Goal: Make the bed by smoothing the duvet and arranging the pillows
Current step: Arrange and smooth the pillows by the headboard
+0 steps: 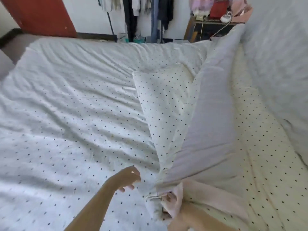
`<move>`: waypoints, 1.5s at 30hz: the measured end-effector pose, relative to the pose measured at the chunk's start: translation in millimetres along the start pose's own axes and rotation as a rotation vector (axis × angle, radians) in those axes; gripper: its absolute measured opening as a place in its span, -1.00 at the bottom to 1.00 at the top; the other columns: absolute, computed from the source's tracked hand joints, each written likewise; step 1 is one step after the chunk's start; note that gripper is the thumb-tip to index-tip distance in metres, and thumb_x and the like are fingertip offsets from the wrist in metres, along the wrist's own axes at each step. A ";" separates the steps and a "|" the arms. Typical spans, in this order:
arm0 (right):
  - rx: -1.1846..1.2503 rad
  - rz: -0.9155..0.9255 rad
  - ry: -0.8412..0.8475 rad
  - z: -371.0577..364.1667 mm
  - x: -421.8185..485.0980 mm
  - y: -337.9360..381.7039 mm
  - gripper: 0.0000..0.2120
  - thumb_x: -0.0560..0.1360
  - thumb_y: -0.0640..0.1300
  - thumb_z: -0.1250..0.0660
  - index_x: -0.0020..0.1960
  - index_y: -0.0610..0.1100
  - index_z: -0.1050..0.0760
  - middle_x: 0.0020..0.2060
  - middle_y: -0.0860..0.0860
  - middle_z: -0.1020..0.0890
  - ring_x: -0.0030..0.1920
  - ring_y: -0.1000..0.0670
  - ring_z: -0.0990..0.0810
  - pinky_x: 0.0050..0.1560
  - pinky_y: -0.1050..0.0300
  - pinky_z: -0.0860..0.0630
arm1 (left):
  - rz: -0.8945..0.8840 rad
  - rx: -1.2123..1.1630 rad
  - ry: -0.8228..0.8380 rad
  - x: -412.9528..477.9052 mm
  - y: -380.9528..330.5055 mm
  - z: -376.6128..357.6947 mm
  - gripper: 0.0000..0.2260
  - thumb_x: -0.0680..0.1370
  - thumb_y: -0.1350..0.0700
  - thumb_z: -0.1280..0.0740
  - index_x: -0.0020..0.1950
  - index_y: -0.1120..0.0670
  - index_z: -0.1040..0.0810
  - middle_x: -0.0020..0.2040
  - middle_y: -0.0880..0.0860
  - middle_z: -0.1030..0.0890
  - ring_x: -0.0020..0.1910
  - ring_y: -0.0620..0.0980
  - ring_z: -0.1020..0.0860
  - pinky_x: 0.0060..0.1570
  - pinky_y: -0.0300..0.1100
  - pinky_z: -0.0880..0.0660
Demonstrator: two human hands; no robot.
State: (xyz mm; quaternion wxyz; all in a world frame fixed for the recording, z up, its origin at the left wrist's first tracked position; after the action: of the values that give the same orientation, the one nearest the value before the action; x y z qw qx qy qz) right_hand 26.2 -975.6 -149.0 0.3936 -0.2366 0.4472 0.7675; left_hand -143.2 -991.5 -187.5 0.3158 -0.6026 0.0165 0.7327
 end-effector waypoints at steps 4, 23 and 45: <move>-0.252 -0.013 0.404 -26.9 23.2 -39.0 -0.45 0.35 0.32 -0.36 0.26 0.11 -0.60 0.22 0.13 -0.61 0.29 -0.09 -0.49 0.30 0.15 -0.40 | -0.095 -0.090 0.127 20.3 -17.9 -17.8 -0.56 0.58 -0.30 -0.24 0.34 -0.08 -0.43 0.28 -0.04 -0.55 0.18 0.01 -0.59 0.06 -0.04 -0.49; 0.391 -0.552 -0.651 180.6 60.5 -181.8 0.05 0.21 0.66 -0.24 0.52 0.44 0.24 0.58 0.15 0.35 0.59 -0.12 0.36 0.41 -0.52 -0.02 | -0.131 -0.659 -0.246 186.9 -165.3 61.9 -0.02 0.41 -0.14 -0.55 0.58 0.08 0.01 0.31 0.01 -0.40 0.34 0.15 -0.42 0.30 0.09 -0.41; 0.123 -0.422 -0.636 218.2 48.5 -78.6 -0.29 0.57 -0.10 -0.26 0.61 -0.17 0.00 0.45 -0.14 -0.36 0.28 -0.27 -0.50 0.21 -0.06 -0.48 | -0.496 -0.525 -0.630 -19.8 -288.9 234.7 -0.64 0.22 0.20 -0.58 -0.14 0.01 -0.48 -0.13 0.01 -0.63 -0.06 0.14 -0.62 -0.03 0.05 -0.63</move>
State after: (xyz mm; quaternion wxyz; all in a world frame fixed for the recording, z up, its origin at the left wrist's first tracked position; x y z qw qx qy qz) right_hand 59.9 -743.3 -116.5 0.6754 -0.0495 0.2896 0.6765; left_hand -207.1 -674.1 -2.7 0.3081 -0.3965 -0.4099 0.7615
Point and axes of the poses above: each hand's wrist, its own x-axis towards the middle knuckle, its own z-axis out of the back of the hand, y = z × x, the point moved 6 cm from there along x, towards the middle knuckle
